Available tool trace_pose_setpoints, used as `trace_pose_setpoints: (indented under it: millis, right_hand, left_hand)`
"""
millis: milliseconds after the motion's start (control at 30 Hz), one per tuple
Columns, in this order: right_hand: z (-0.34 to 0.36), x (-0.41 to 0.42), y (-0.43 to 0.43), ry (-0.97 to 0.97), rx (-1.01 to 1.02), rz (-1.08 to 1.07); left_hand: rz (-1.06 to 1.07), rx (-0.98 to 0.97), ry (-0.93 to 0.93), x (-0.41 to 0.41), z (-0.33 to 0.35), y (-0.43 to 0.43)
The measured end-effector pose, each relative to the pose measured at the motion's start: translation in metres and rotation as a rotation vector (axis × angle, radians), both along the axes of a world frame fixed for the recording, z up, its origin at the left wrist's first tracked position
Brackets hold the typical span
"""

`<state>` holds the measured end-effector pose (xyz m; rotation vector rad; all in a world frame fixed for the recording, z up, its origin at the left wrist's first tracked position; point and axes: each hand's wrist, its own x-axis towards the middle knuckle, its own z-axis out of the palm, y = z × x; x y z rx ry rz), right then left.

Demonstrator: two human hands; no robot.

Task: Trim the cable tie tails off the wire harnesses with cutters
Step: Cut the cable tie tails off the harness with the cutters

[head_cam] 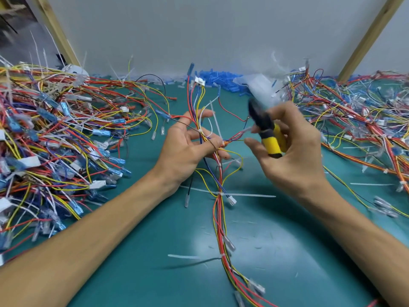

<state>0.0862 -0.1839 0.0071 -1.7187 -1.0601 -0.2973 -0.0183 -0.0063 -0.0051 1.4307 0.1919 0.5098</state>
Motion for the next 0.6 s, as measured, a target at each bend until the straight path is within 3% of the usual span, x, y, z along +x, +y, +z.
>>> trace_pose_setpoints:
  millis: [200,600]
  right_hand:
    - [-0.0066,0.0043,0.0036,-0.228,-0.175,-0.027]
    - [-0.0002,0.0046,0.0010,-0.277,-0.169,-0.038]
  left_hand:
    - [-0.035,-0.012,0.014,-0.0003,0.0000,-0.0013]
    - [-0.077,0.000,0.050,-0.0002,-0.0013,-0.0027]
